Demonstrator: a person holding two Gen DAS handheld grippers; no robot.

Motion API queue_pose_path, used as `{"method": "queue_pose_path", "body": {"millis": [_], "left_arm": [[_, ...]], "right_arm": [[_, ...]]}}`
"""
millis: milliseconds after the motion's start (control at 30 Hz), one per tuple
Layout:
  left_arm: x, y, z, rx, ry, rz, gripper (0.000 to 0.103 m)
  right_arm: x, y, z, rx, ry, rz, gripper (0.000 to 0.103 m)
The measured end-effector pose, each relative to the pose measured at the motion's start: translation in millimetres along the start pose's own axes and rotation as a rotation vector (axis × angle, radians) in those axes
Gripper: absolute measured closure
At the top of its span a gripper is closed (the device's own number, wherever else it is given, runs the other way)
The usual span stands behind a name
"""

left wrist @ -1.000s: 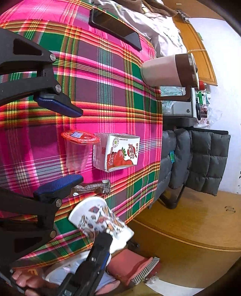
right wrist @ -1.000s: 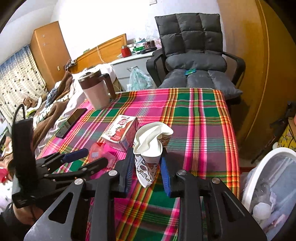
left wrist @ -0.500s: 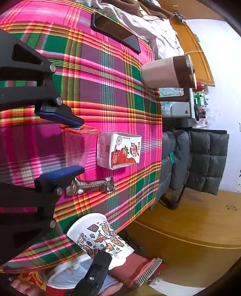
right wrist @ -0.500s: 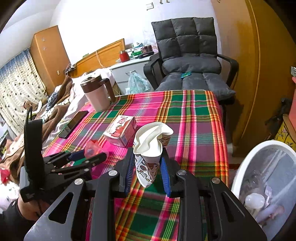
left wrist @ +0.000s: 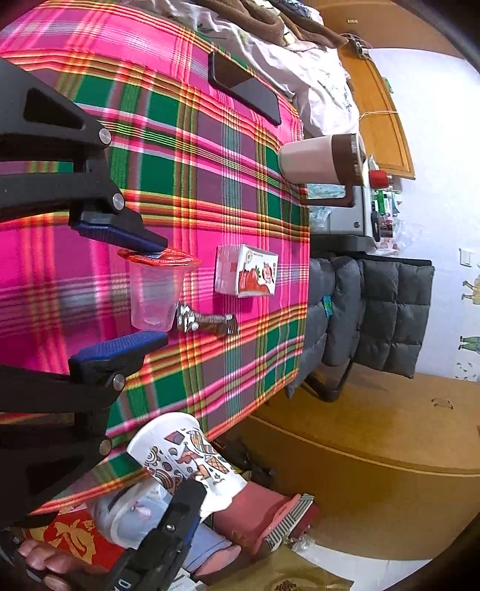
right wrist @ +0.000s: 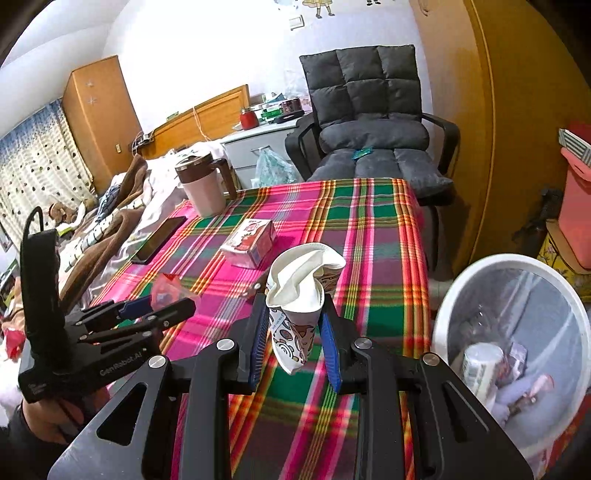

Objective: Collect trash
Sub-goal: 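Lift the paper cup and red-rimmed plastic cup and carry them over the wastebasket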

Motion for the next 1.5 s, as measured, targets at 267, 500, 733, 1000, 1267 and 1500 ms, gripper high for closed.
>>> {"method": "queue_pose_path", "body": {"millis": [267,500,733,1000,1267,1500], "left_arm": [[-24.5,-24.5,-29.8,-0.007,-0.042,0.011,0.058],[-39.0,-38.8,-46.6,-0.004,-0.071,0.026,0.058],[-50.8,-44.7,-54.8,0.000,-0.092,0.042,0.058],[-68.3,-45.1,-53.0,0.006,-0.113,0.062,0.058],[-102.2,-39.9,-44.0,0.016,-0.153,0.109,0.058],[-136.6,-35.2,-32.3,0.027,-0.199,0.150,0.058]], "right_arm": [[4.5,-14.8,-22.7,-0.013,-0.008,0.006,0.073],[3.8,-21.3,-33.2,-0.020,-0.027,0.009,0.073],[4.1,-27.5,-43.2,-0.032,-0.055,0.006,0.073],[-6.6,-34.0,-51.4,-0.038,-0.079,0.020,0.073],[-33.7,-35.9,-65.8,-0.059,-0.126,0.057,0.073],[-57.5,-37.4,-73.7,-0.071,-0.163,0.087,0.073]]}}
Point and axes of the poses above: each gripper's, at about its wrist camera, not at the fingertips, and z roughly the way its jaws point, x to its left, y to its top, the point moved 7 cm from there along z, roughly the way its jaws point, and after that the axes turned 5 degrees about -z, right-handed, at the moved point
